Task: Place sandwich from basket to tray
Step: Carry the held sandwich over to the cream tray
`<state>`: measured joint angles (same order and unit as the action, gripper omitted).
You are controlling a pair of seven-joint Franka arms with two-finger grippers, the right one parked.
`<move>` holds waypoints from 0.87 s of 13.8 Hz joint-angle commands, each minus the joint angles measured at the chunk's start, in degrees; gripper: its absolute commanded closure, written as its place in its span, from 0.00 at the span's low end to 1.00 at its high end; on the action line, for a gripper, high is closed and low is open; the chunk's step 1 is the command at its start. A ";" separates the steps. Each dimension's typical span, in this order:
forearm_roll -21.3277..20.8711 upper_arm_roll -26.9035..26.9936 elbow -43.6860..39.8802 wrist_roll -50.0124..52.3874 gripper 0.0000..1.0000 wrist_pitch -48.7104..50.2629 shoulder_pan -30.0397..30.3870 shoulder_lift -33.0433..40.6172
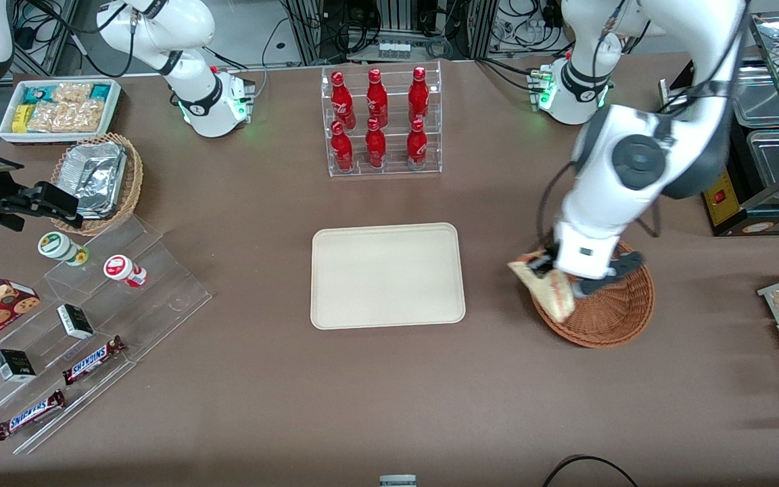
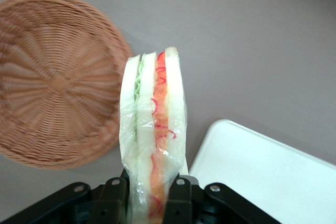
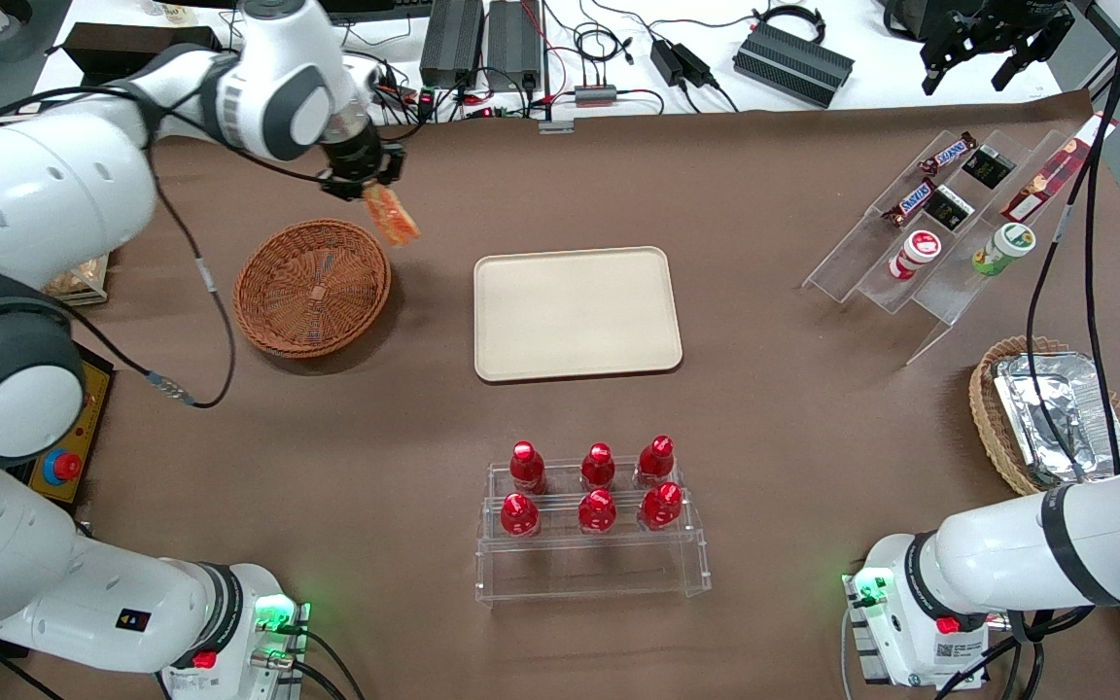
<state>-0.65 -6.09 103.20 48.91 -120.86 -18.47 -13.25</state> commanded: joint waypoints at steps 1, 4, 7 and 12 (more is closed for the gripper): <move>-0.66 0.64 -5.99 0.66 0.78 1.86 -5.07 -4.58; -1.36 0.64 -9.67 0.66 0.78 1.77 -10.08 -8.61; -4.09 0.64 -13.89 1.10 0.78 1.68 -14.39 -14.15; -5.93 0.64 -17.16 0.23 0.77 1.16 -19.93 -19.96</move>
<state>-4.56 -6.10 89.24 49.06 -120.80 -36.73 -30.83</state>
